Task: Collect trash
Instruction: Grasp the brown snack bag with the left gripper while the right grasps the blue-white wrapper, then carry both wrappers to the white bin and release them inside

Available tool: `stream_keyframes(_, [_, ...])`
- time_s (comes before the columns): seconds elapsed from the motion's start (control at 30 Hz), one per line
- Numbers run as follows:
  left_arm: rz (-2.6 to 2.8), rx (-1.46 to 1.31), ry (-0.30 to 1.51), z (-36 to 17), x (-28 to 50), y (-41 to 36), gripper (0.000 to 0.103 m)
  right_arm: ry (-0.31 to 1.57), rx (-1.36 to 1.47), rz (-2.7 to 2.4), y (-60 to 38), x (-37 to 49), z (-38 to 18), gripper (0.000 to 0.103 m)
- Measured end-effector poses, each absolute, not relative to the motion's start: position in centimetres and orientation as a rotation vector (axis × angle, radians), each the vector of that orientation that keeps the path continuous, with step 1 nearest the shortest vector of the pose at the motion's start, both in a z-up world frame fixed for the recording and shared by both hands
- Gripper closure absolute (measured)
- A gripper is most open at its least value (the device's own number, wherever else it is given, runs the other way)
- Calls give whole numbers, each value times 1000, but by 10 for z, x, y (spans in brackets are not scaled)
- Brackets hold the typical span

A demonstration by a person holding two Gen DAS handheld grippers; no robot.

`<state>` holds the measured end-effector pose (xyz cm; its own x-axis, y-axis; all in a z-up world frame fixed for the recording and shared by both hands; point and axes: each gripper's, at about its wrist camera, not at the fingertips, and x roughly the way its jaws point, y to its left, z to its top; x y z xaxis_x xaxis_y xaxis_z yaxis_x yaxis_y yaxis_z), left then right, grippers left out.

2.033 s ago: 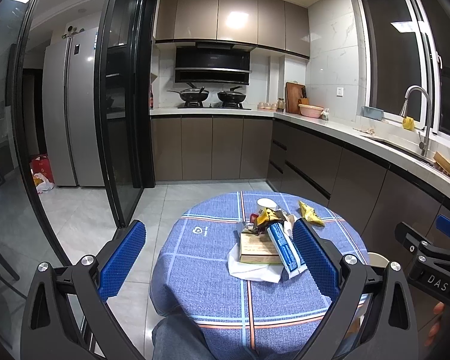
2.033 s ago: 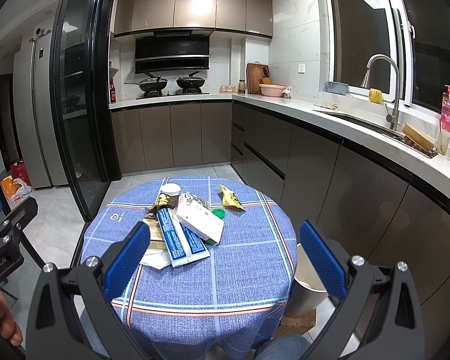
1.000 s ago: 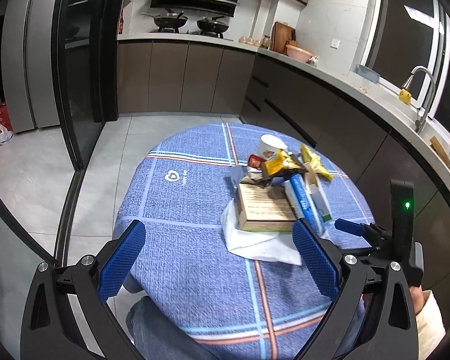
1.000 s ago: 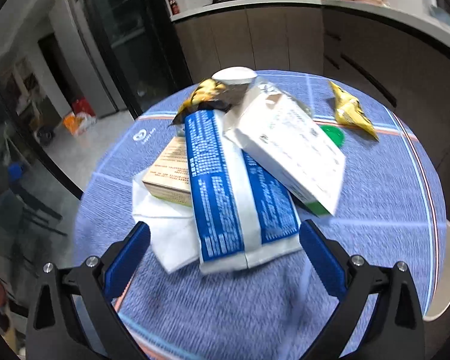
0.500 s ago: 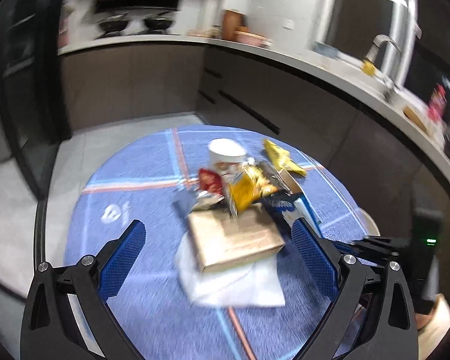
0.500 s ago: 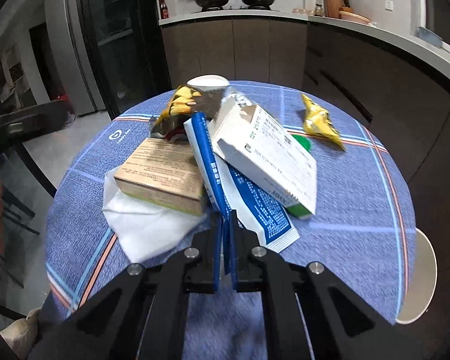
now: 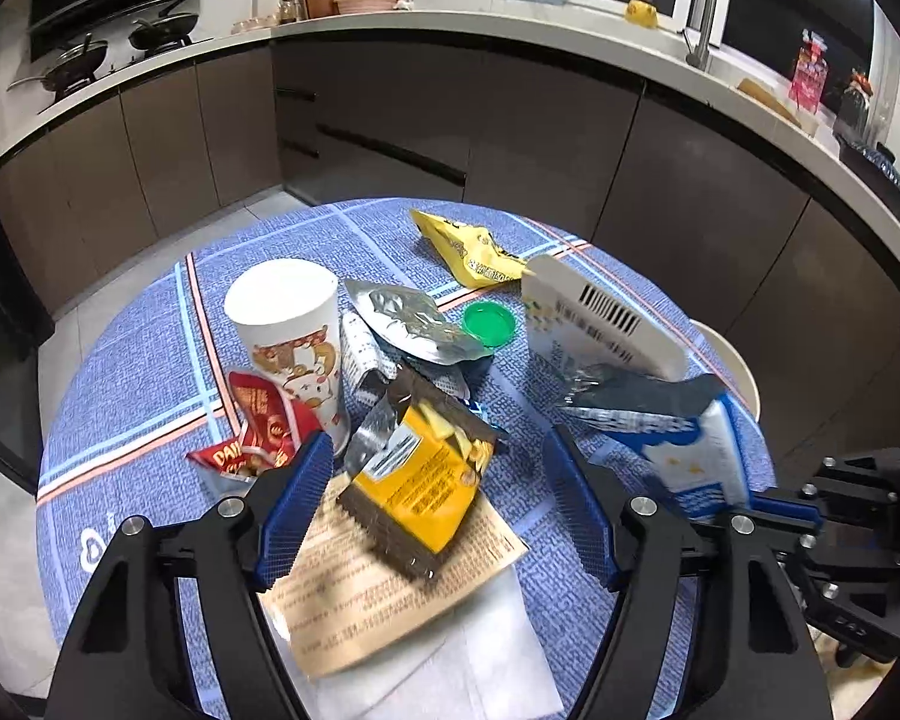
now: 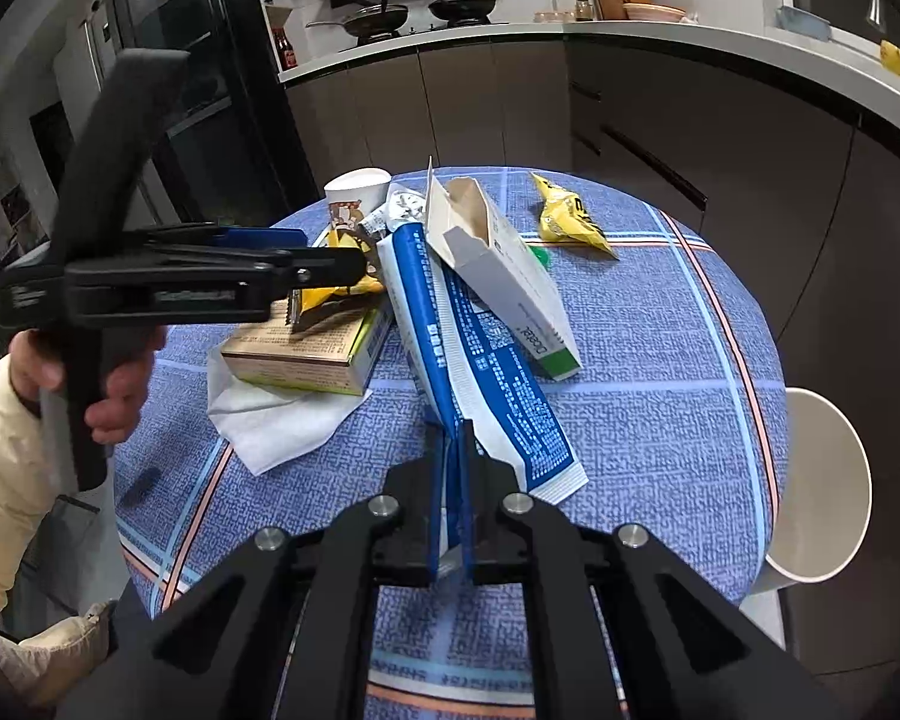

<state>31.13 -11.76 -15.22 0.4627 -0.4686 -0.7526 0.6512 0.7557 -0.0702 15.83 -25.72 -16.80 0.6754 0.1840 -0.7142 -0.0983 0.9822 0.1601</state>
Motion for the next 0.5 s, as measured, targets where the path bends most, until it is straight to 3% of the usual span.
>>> stream_keyframes(0.13, [-718,251,876,-157,318,-129,34,811,134,148,-259,155,-166,96])
stream_keyframes(0.17, [-723,247,886,-158,319,-130,46,810,138,145,-260,154,-166,96])
stream_keyframes(0.2, [-732,237,907,-161,321,-131,67,809,142,143,-261,153,-166,96])
stream_keyframes(0.27, [-749,201,942,-164,323,-131,79,807,148,145,-262,151,-164,96])
stream_keyframes(0.5, [-759,138,891,-141,301,-120,87,760,180,216,-257,133,-141,97])
